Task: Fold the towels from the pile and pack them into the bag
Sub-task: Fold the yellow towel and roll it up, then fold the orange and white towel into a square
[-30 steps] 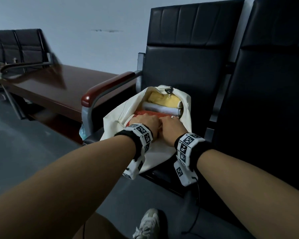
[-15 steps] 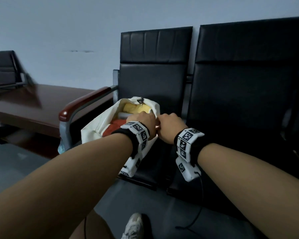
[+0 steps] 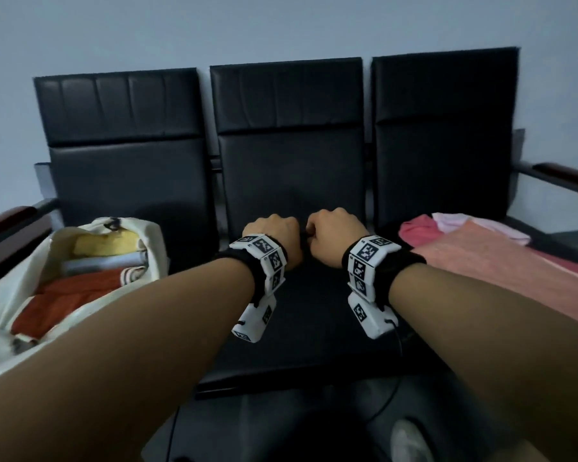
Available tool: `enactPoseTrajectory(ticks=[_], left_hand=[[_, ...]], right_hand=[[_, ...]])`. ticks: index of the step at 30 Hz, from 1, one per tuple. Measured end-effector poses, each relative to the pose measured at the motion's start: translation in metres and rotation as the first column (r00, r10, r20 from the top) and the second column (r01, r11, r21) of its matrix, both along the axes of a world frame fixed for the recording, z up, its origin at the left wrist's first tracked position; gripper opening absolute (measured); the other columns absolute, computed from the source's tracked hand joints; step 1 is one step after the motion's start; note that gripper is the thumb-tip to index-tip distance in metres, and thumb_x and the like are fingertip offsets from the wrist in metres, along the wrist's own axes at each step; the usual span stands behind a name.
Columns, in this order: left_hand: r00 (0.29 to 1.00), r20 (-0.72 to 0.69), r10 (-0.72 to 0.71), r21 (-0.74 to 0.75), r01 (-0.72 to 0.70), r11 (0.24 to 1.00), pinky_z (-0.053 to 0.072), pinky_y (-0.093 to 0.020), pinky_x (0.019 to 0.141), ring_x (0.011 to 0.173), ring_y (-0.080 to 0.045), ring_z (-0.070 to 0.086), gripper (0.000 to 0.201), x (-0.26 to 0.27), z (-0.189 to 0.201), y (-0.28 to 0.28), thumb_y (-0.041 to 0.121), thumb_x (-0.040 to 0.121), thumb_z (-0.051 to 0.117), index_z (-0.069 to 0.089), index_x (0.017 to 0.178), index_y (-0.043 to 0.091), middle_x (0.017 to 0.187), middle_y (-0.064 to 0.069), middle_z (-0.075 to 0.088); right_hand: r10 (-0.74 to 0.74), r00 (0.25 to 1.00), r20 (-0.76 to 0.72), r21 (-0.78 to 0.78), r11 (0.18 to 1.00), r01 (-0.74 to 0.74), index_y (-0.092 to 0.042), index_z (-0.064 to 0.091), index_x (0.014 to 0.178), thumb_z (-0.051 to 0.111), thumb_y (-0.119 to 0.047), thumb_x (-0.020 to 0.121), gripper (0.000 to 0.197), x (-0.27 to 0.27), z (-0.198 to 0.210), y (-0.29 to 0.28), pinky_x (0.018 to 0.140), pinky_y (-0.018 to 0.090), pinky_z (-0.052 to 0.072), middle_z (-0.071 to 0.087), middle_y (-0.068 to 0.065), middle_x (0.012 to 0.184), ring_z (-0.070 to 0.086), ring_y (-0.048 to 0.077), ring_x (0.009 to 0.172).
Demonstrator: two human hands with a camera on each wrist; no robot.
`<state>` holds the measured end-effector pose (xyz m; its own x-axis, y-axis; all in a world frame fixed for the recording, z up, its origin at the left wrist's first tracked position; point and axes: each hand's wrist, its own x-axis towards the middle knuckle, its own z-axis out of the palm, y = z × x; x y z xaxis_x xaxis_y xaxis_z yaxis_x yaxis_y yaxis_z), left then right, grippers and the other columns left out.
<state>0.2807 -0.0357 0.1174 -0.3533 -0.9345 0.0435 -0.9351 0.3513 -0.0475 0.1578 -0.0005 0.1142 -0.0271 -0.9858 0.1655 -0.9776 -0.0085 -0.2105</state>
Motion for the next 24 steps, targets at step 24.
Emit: enactPoseTrajectory(ticks=[24], left_hand=[[0.914,-0.016,-0.405,0.177,0.402,0.899,0.051,-0.036,0.073,0.095,-0.032,0.062,0.029,-0.279,-0.089,0.023,0.032,0.092,0.058,0.067,0.117,0.022,0.115,-0.010,0.064]], right_hand=[[-0.458,0.889,-0.011,0.213,0.868,0.449,-0.014,0.063,0.118,0.058,-0.022,0.089,0.031,-0.261,-0.090,0.074,0.082,0.037,0.053,0.064,0.014,0.116,0.062,0.037,0.103]])
